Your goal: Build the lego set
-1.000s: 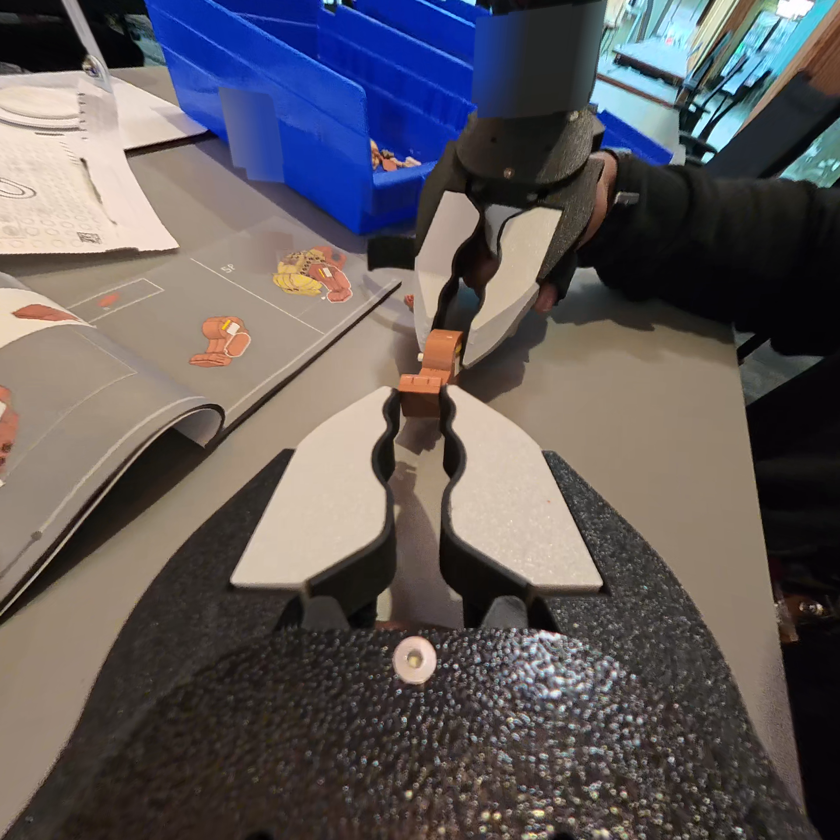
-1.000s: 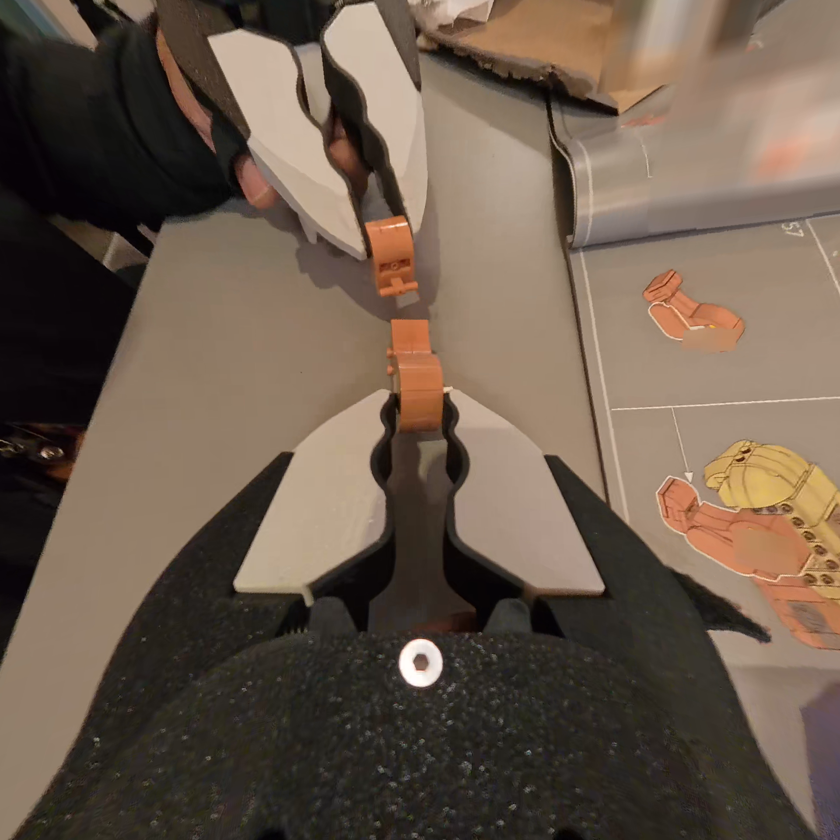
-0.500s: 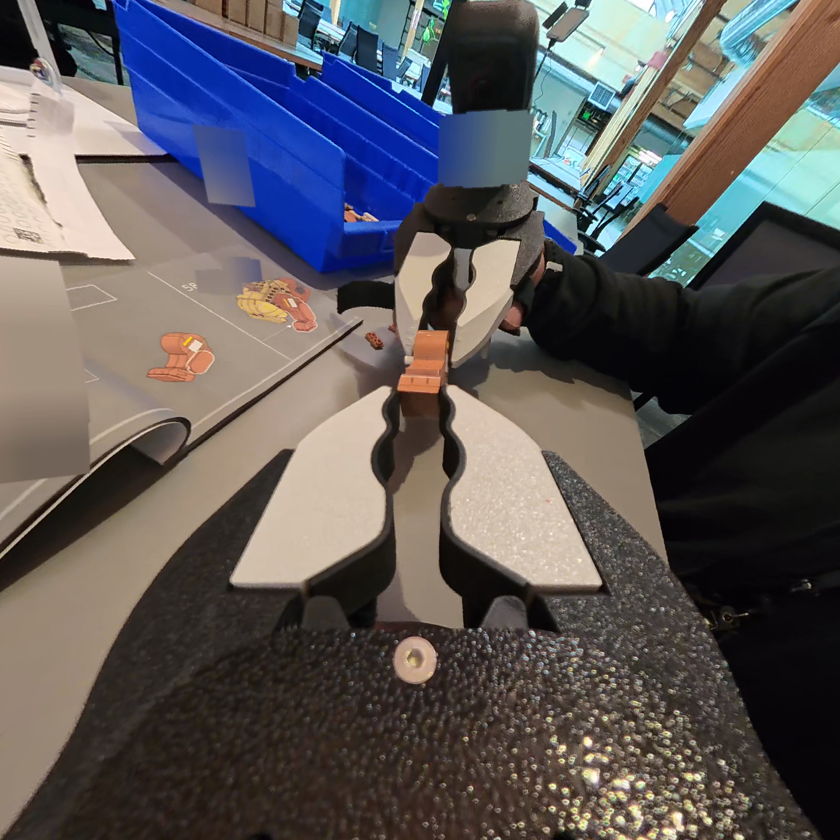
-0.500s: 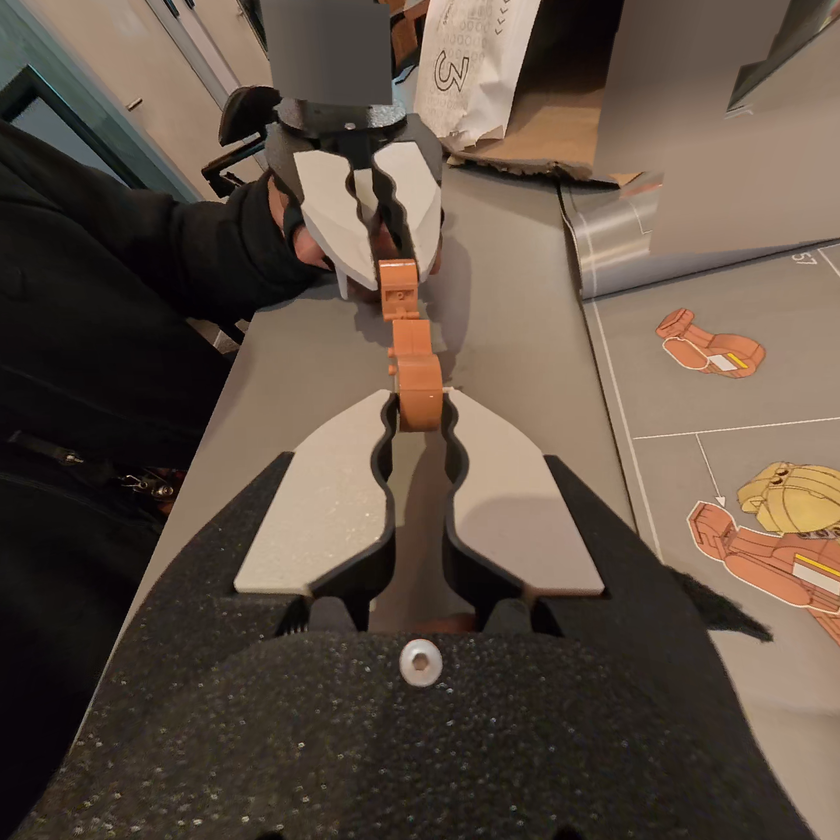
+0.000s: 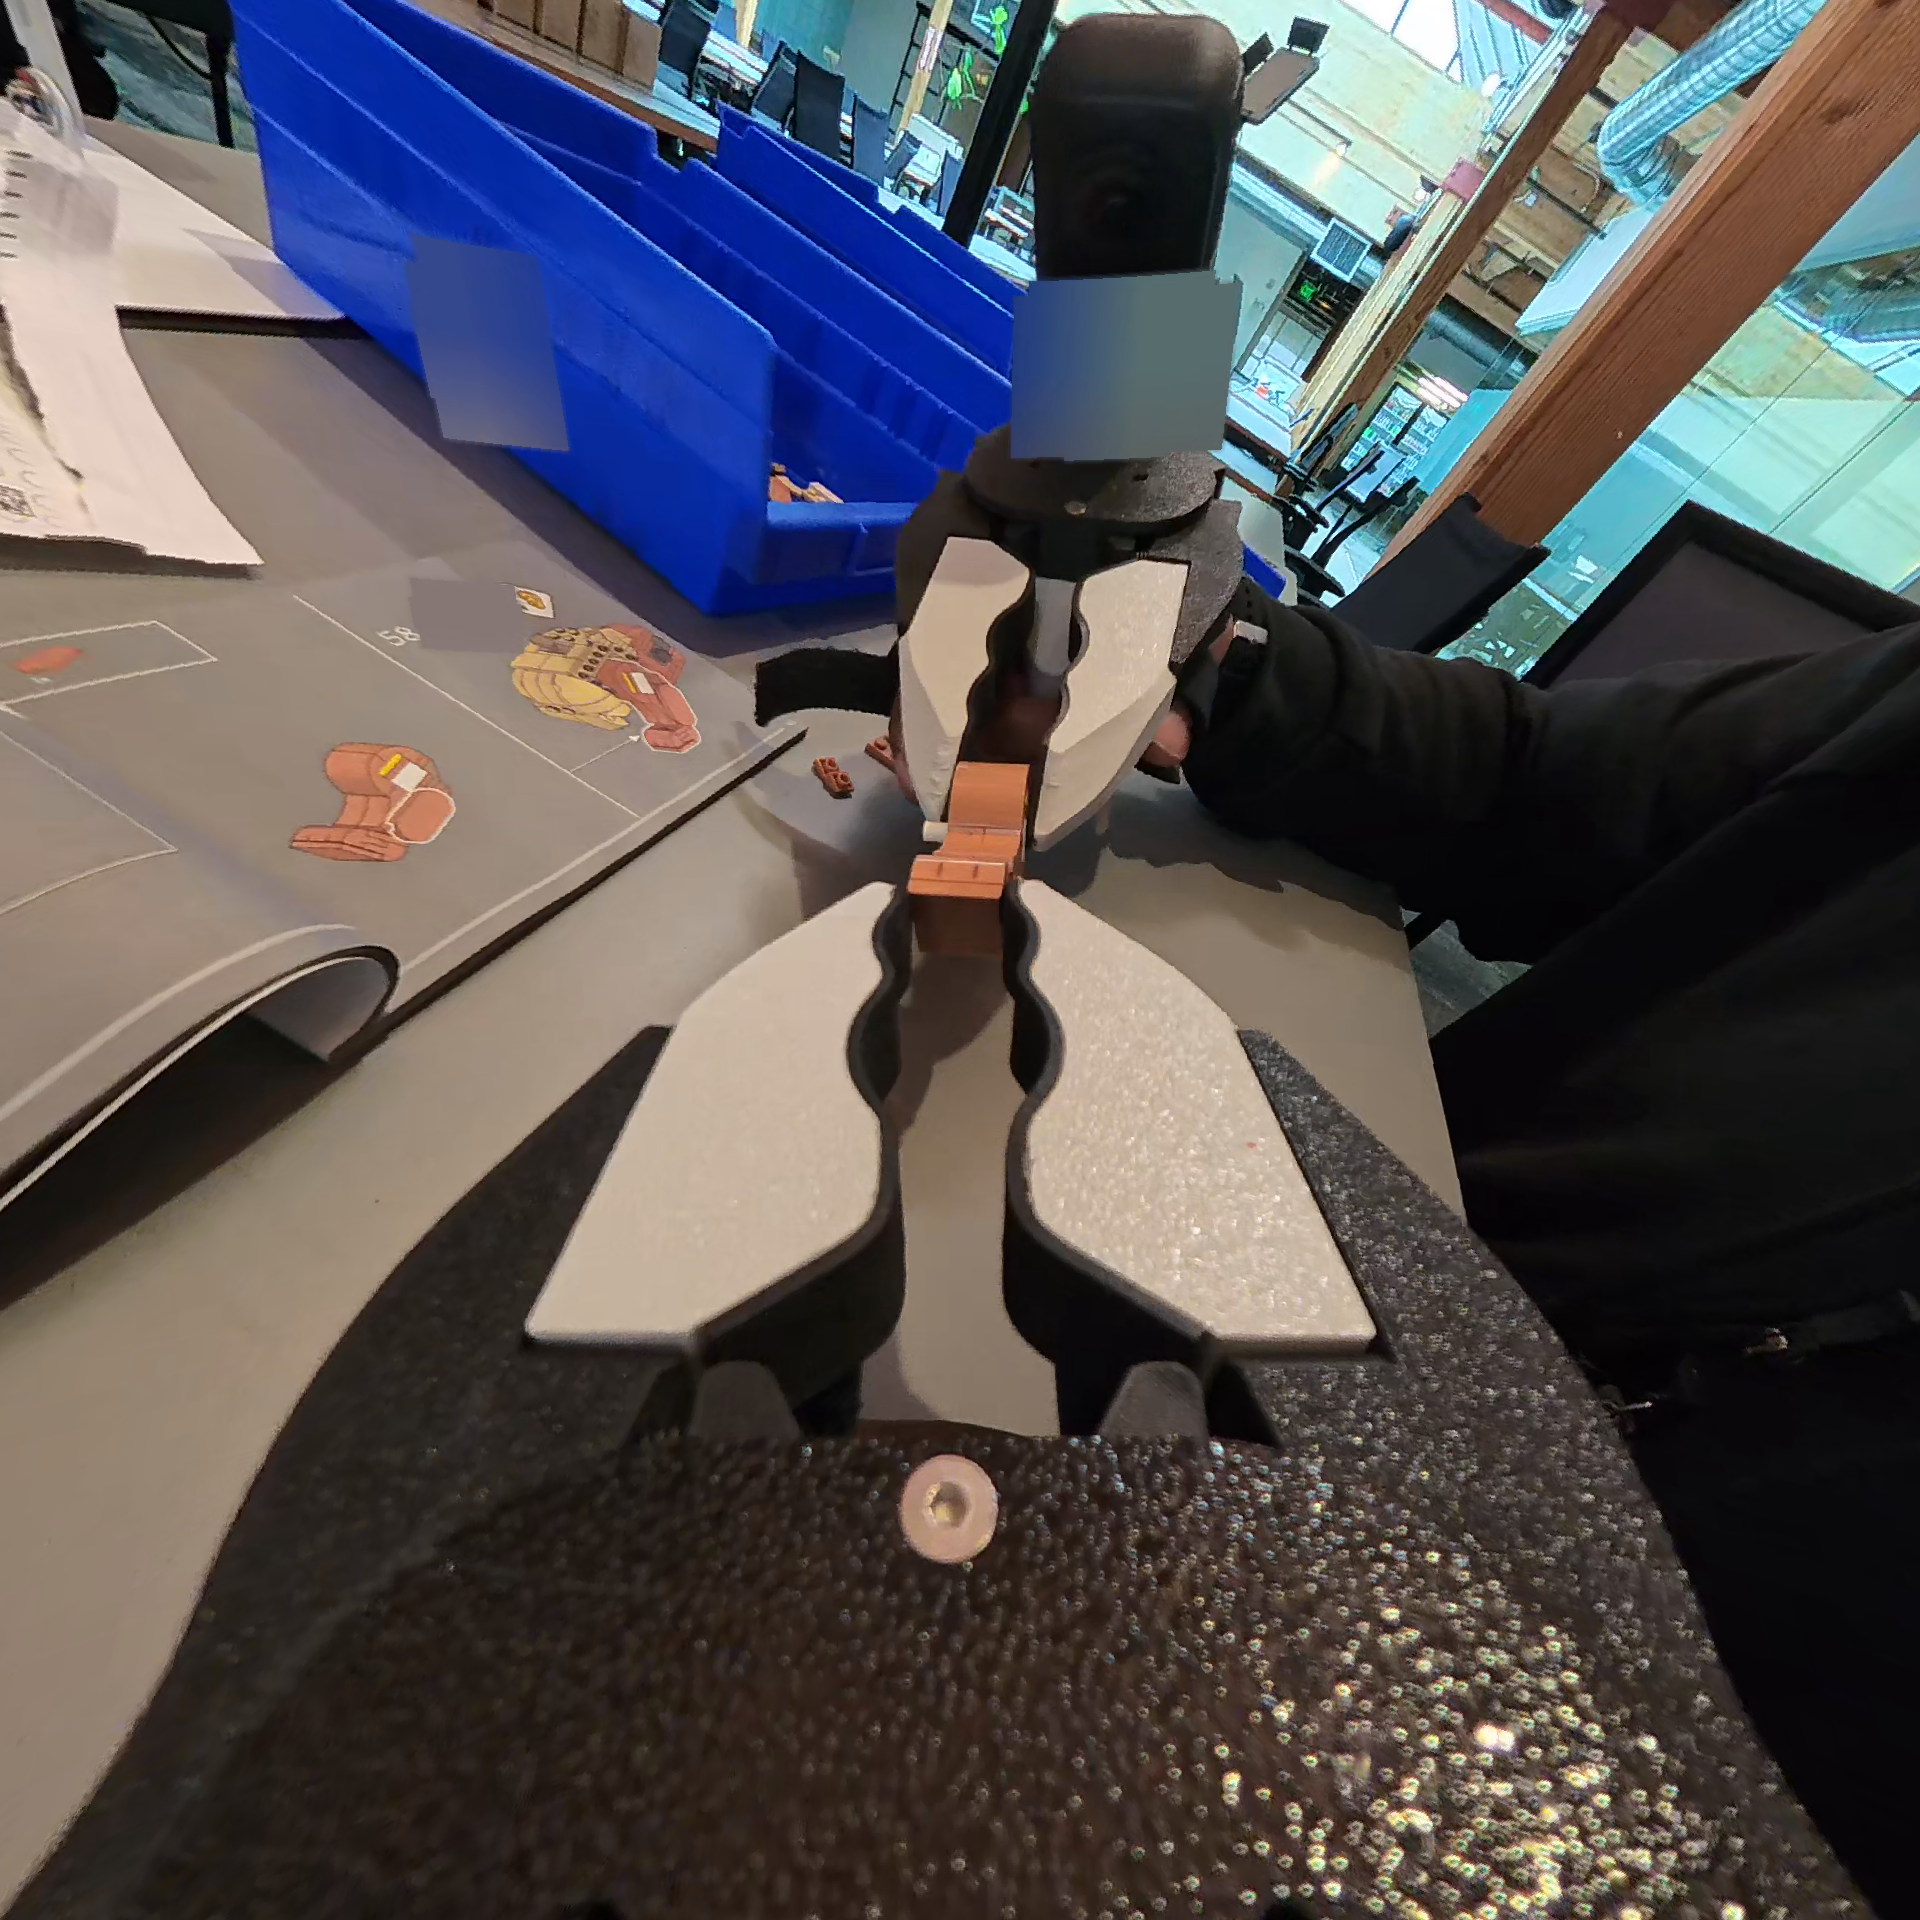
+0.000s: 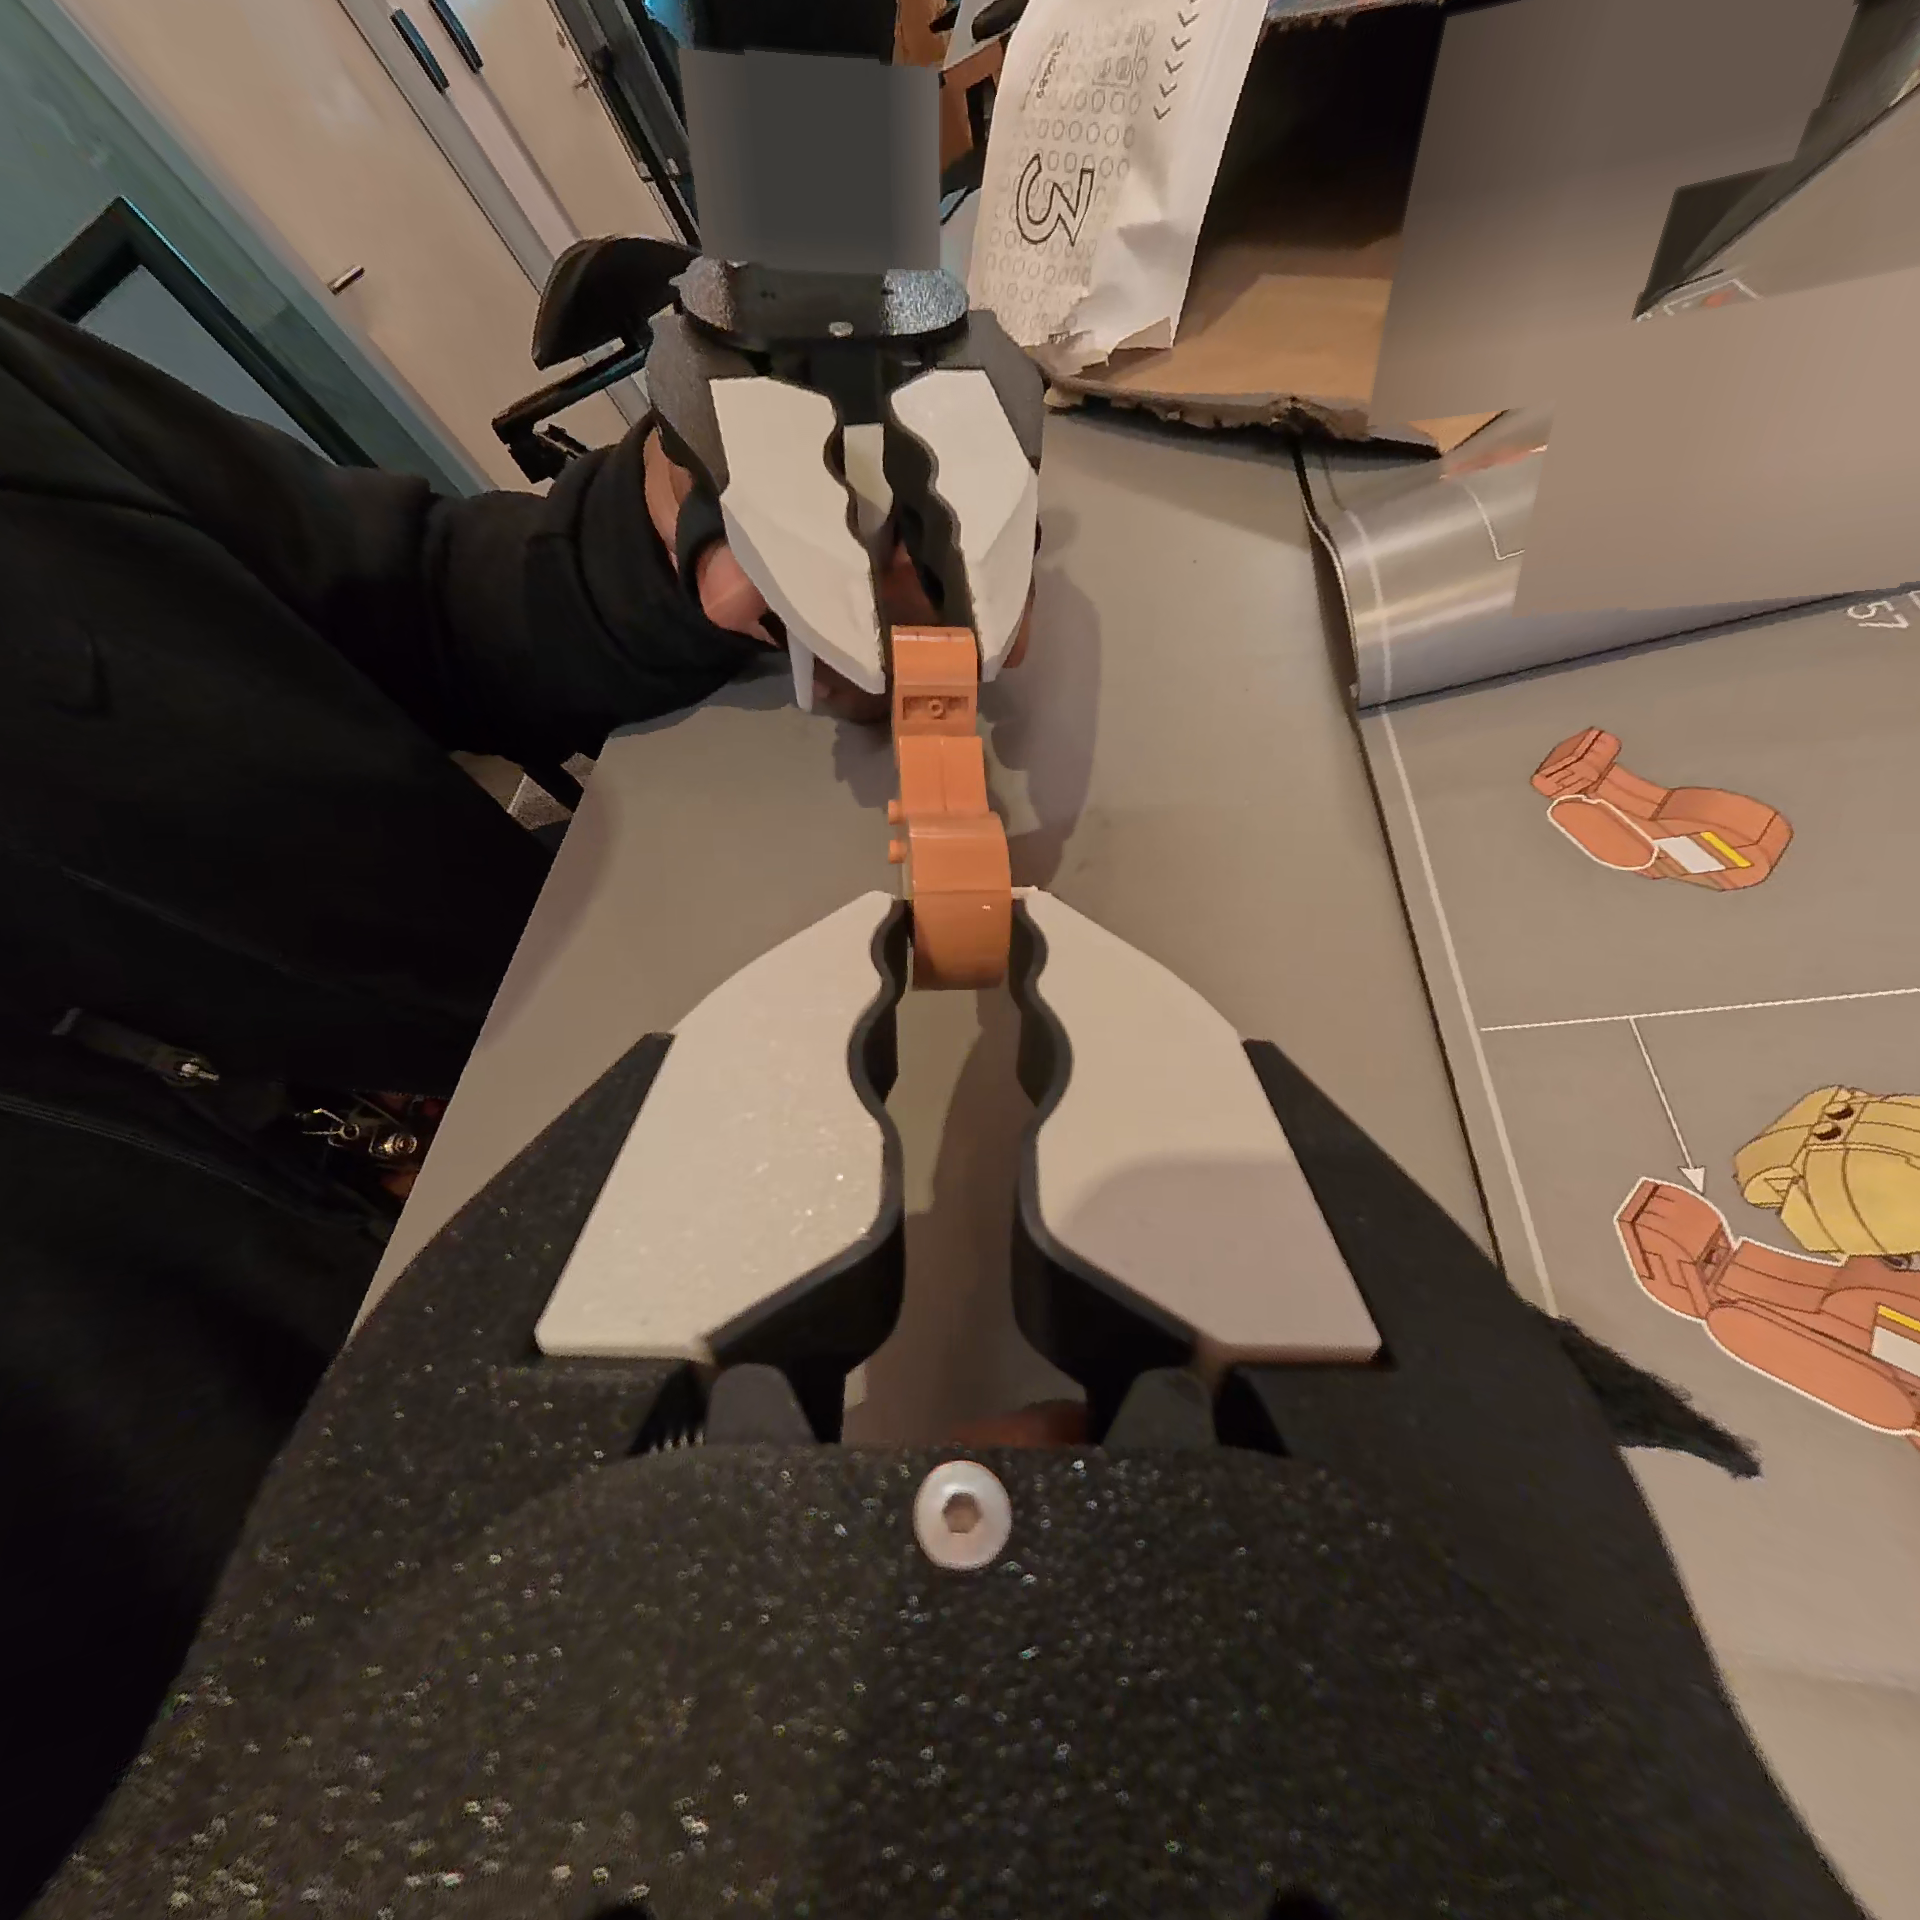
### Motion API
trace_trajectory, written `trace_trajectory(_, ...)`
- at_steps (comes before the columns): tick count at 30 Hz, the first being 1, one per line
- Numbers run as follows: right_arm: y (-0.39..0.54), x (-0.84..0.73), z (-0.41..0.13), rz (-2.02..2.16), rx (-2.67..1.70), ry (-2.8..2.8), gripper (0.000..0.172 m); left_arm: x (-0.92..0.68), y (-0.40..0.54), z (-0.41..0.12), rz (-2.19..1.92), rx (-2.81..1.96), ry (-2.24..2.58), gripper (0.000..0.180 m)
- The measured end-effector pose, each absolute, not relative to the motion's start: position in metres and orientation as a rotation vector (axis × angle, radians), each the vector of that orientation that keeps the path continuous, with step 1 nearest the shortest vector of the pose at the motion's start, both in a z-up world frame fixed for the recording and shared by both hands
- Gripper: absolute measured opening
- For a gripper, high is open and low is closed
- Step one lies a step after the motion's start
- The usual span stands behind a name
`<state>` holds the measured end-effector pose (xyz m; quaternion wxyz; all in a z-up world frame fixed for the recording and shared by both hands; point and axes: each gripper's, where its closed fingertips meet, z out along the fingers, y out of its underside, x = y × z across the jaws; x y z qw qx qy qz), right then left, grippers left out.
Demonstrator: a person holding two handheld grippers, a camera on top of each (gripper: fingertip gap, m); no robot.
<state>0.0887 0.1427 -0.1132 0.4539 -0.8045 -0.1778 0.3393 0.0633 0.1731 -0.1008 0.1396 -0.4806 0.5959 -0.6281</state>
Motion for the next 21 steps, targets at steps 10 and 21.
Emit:
trace_trajectory(10, 0.144, 0.089, -0.103, 0.877, -1.925, -0.342, 0.019, 0.063, 0.172, -0.098, -1.861, -1.393, 1.702, 0.015)
trace_trajectory(21, 0.145, 0.084, -0.091, 0.888, -1.866, -0.26, 0.017, 0.063, 0.164, -0.1, -1.848, -1.383, 1.728, 0.015)
